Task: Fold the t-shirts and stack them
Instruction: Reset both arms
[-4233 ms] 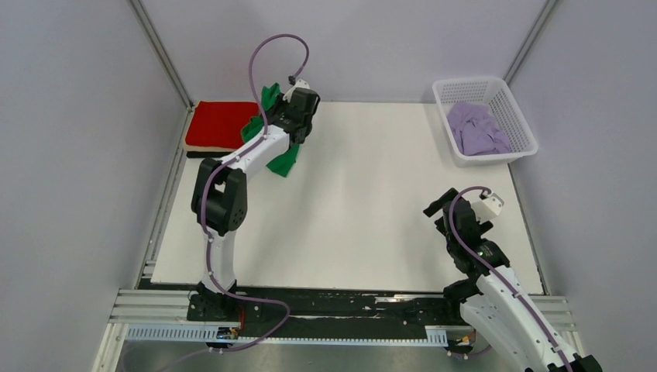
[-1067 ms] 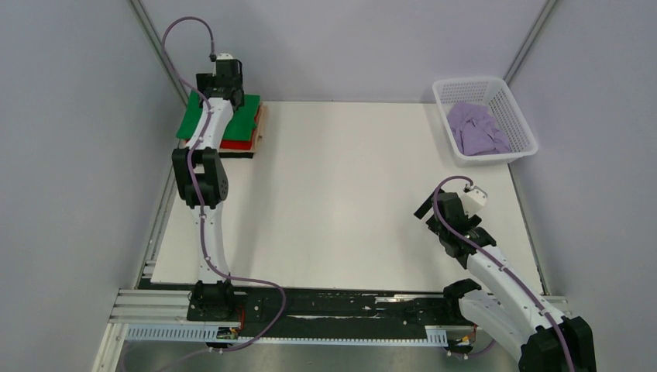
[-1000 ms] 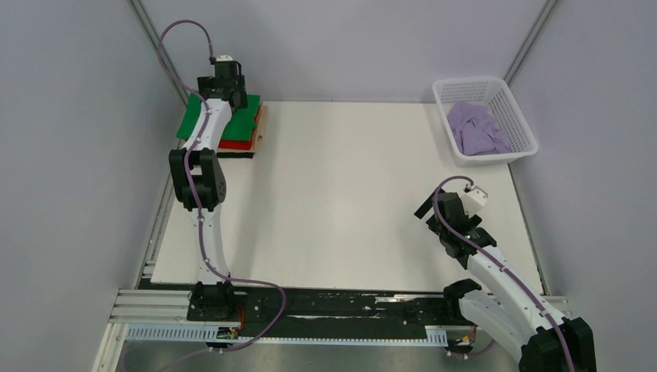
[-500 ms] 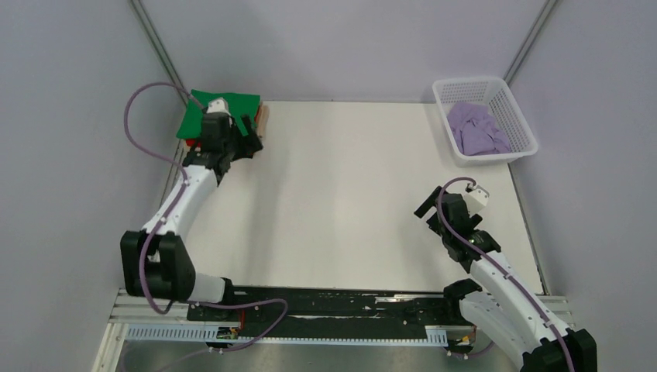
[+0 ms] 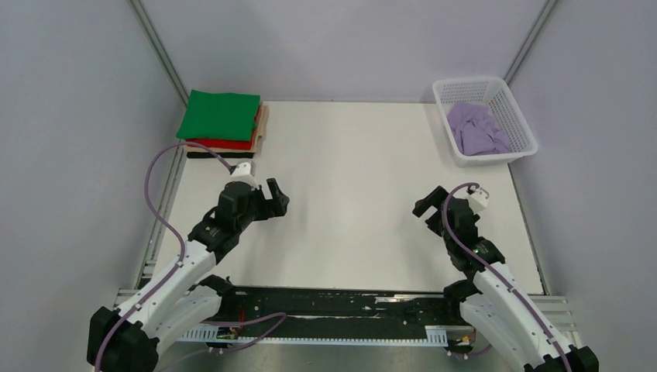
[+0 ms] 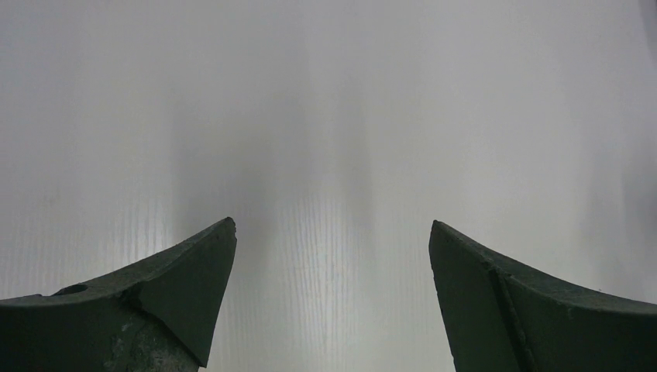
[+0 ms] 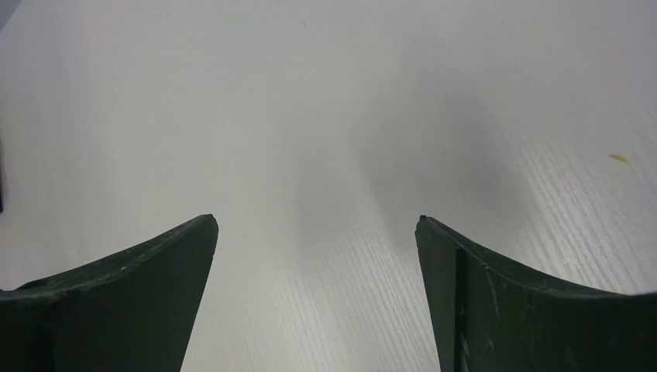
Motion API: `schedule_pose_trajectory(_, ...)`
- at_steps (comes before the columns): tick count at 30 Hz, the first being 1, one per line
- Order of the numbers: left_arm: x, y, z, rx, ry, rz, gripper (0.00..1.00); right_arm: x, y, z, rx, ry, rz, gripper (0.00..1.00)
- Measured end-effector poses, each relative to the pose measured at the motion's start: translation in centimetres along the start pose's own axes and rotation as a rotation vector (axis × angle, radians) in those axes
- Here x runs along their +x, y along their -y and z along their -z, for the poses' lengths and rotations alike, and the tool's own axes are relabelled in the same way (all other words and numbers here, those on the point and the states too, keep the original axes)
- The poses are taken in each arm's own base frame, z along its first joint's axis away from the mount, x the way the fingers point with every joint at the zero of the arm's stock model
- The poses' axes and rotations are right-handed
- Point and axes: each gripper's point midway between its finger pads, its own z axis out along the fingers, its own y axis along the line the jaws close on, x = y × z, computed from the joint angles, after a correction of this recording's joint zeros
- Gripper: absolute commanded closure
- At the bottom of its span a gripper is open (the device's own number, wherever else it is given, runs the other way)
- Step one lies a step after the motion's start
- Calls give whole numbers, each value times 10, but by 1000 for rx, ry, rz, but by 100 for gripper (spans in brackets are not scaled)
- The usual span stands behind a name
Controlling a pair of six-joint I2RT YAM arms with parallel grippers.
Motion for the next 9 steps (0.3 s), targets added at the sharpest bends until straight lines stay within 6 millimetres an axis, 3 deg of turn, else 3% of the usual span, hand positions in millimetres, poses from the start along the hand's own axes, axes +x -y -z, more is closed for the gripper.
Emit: schedule_pose_trajectory(9,-9,-4,0,-29,33,5,0,16,-16,-1,-127,-52,30,0)
